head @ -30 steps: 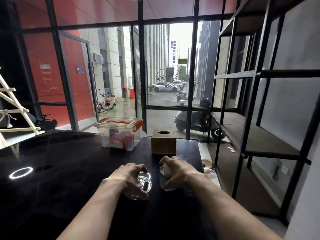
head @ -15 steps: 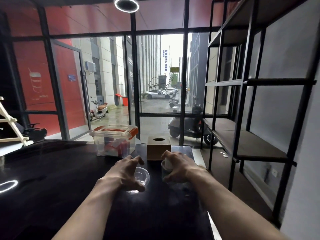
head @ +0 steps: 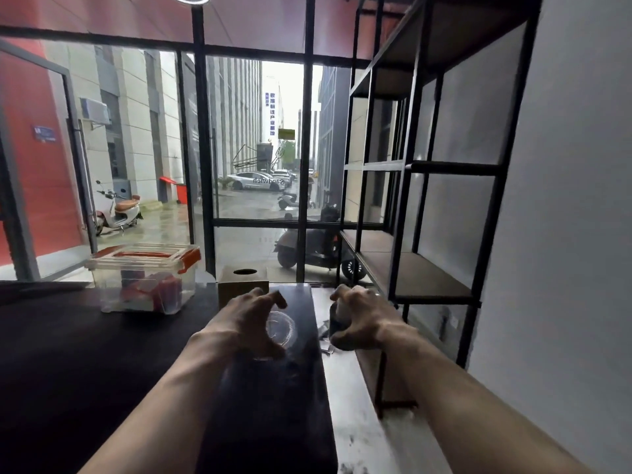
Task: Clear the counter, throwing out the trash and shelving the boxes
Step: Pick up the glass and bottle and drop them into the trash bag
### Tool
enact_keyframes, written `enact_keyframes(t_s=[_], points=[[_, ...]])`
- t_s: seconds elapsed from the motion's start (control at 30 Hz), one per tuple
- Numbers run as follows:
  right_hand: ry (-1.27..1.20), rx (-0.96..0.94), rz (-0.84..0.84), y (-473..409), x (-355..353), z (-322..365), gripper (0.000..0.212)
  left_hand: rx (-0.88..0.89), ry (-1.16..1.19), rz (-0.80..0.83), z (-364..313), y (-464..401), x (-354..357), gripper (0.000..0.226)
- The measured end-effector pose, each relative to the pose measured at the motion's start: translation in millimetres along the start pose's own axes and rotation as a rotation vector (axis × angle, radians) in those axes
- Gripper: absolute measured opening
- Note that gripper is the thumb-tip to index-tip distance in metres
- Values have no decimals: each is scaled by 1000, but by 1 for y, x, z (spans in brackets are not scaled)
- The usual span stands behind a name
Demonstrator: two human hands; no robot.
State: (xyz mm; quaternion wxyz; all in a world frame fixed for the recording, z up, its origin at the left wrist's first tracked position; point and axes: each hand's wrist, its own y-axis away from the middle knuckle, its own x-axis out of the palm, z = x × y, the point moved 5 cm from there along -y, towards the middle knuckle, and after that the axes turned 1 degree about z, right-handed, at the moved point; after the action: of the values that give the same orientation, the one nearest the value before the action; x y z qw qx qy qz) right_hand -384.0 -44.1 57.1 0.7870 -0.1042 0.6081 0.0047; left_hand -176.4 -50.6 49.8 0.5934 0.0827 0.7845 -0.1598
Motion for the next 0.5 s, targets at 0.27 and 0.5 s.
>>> enact_keyframes(t_s=[0.27, 0.5], points=[[-13, 14, -2, 31, -33, -116, 78, 6, 19, -16, -118, -34, 42, 90], [-19, 31, 44, 51, -40, -233, 71, -38, 18, 39, -223, -69, 95, 86]])
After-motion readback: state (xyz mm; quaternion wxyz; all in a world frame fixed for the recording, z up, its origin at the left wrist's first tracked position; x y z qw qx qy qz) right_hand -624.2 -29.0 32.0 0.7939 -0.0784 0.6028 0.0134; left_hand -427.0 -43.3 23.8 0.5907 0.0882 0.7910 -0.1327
